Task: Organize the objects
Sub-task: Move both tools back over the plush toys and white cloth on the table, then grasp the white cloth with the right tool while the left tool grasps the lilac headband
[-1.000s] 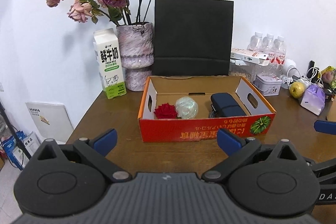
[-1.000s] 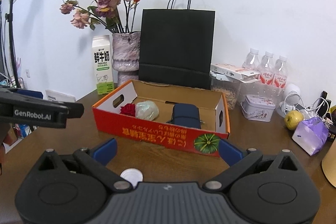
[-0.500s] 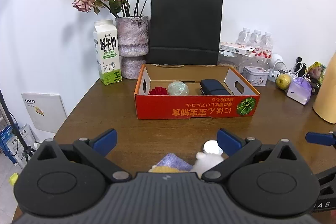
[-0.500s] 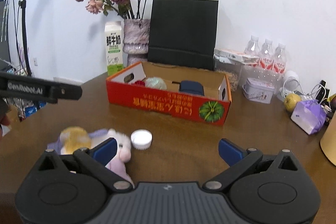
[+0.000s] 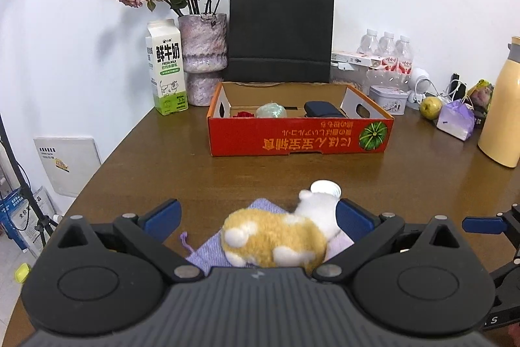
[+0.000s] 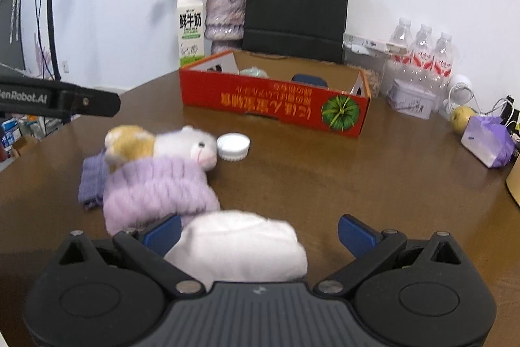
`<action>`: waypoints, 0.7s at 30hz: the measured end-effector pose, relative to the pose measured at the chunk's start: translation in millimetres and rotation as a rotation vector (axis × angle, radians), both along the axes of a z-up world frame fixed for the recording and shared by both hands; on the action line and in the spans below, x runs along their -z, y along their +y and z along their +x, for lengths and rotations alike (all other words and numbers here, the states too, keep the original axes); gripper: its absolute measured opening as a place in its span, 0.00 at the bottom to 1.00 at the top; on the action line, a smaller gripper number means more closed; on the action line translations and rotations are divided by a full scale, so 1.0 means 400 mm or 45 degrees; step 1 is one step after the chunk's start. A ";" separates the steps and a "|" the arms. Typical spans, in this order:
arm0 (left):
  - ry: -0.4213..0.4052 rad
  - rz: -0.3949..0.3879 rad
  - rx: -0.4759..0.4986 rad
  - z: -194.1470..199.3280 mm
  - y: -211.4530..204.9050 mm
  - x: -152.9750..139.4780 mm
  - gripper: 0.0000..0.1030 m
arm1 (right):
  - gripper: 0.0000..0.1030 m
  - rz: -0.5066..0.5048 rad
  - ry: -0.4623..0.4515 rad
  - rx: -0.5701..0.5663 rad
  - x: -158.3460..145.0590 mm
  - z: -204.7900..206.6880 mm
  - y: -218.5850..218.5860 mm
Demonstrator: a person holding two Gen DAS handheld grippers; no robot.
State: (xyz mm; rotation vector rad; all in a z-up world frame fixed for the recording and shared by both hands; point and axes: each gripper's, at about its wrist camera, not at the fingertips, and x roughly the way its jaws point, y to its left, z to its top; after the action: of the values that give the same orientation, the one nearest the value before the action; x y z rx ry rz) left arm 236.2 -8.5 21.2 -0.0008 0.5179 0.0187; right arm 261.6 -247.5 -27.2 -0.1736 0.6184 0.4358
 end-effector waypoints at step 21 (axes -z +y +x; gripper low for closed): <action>0.064 0.000 -0.053 -0.047 0.012 0.052 1.00 | 1.00 -0.074 0.124 -0.213 0.064 0.070 0.045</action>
State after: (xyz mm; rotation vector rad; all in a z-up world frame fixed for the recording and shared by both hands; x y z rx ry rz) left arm 217.5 -3.5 0.4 -0.0109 0.5677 0.0597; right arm 289.5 -229.7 -52.7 -0.2620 0.7157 0.5905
